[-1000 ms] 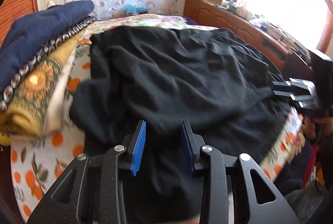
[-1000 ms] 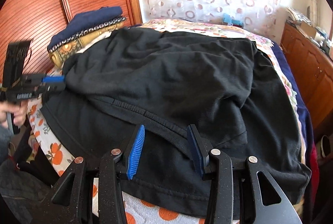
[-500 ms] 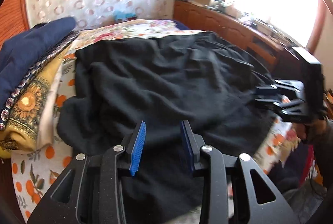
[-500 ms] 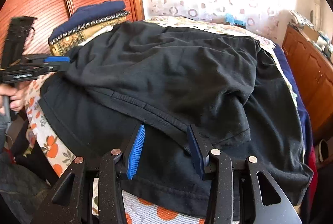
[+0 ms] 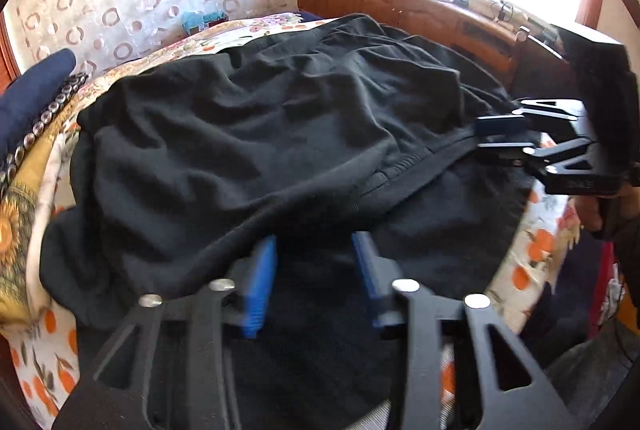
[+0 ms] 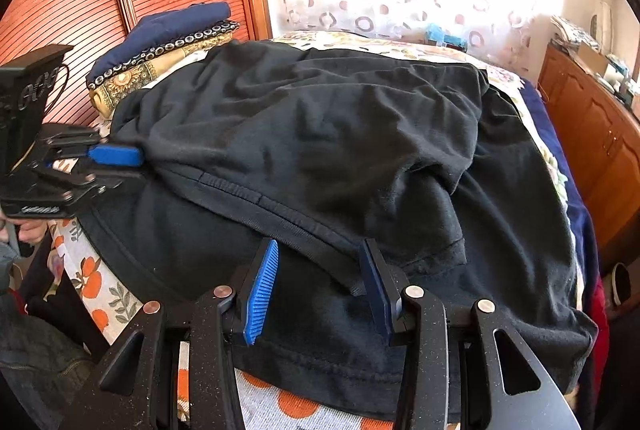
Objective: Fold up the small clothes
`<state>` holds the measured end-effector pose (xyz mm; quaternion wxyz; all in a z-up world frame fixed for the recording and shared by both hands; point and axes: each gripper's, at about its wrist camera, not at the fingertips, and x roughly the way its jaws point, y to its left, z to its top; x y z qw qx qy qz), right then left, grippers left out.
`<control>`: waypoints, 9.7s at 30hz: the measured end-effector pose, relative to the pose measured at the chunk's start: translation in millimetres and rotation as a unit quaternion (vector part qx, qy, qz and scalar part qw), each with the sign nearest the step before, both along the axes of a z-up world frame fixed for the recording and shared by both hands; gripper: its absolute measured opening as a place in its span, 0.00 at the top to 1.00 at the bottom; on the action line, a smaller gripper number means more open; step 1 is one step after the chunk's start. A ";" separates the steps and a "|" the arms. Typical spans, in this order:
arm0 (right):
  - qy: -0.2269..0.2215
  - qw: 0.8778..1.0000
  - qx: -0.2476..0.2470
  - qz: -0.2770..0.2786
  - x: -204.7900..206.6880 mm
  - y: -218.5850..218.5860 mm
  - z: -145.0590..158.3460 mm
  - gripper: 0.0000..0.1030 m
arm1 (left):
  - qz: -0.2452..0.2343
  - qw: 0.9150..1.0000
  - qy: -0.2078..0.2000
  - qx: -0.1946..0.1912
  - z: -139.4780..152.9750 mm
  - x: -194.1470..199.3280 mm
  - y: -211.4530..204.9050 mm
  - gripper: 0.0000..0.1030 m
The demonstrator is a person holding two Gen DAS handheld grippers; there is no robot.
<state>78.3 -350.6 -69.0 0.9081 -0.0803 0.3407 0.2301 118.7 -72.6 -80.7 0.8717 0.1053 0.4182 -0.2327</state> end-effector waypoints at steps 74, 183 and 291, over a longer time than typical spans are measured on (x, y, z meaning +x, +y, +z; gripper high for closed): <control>-0.004 0.996 0.061 -0.058 10.0 -23.2 -11.3 0.95 | 0.184 0.980 -0.005 -0.071 -5.4 20.0 142.9 0.90; -0.030 0.998 0.049 -0.015 -37.1 26.7 -20.5 0.55 | 0.166 0.983 0.005 -0.075 -15.2 -6.5 120.4 0.26; 0.011 0.983 0.063 -0.170 7.4 -35.2 -5.9 0.97 | -0.089 0.995 -0.032 -0.041 54.9 184.3 -113.3 0.24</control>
